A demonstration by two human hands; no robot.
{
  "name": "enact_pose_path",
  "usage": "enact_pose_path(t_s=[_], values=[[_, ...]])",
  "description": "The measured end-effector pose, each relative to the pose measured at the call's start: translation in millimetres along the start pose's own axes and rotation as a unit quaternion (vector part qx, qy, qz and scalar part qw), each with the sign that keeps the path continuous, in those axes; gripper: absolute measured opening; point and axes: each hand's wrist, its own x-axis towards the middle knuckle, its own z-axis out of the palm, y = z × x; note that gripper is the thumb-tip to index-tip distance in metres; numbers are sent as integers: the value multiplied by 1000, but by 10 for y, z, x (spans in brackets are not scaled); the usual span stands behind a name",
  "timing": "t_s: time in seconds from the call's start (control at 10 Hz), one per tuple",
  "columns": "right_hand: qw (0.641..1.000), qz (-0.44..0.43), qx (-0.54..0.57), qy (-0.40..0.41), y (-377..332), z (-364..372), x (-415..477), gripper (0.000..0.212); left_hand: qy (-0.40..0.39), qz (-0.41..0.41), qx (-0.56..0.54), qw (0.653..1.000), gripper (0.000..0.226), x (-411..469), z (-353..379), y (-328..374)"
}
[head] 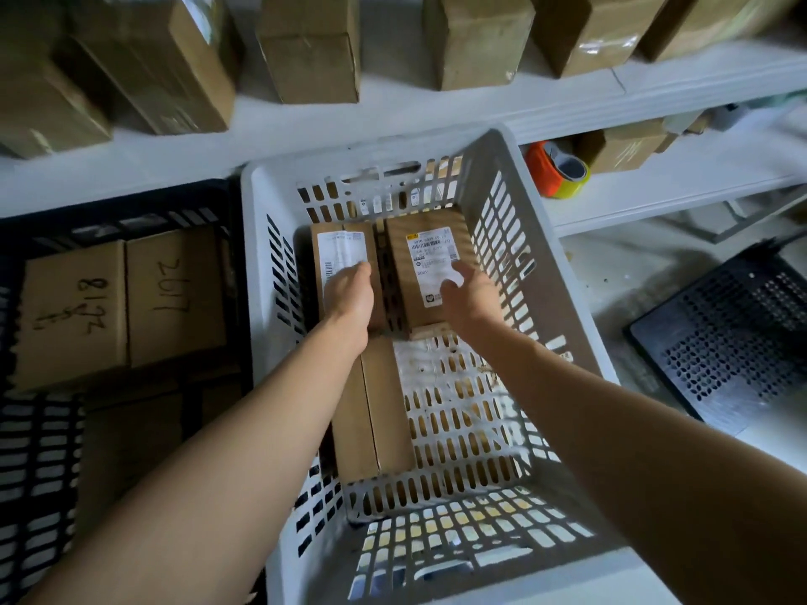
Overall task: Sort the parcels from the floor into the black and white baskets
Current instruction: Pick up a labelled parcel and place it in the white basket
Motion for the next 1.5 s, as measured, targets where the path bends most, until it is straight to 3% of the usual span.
enact_pose_path(t_s=[0.2, 0.4, 0.7, 0.9, 1.1, 1.2, 1.5], values=[[999, -13, 7, -52, -253, -8, -184, 42, 21, 4, 22, 1000, 18, -95, -319, 148], [991, 5, 49, -126, -351, 274, -94, 13, 27, -22, 71, 997, 27, 84, -406, 90], [968, 92, 48, -229, -372, 738, 37, 42, 7, -51, 99, 994, 34, 391, -389, -130], [974, 117, 91, -171, -346, 765, 83, 23, -6, -92, 60, 994, 33, 391, -350, -114], [977, 94, 102, -163, -299, 725, 88, 29, -32, -105, 43, 993, 25, 414, -323, -140], [984, 47, 34, -169, -272, 685, 80, 36, -31, -101, 38, 994, 18, 408, -315, -159], [987, 45, 49, -143, -207, 590, -140, 32, -3, -75, 117, 990, 32, 168, -443, -137]])
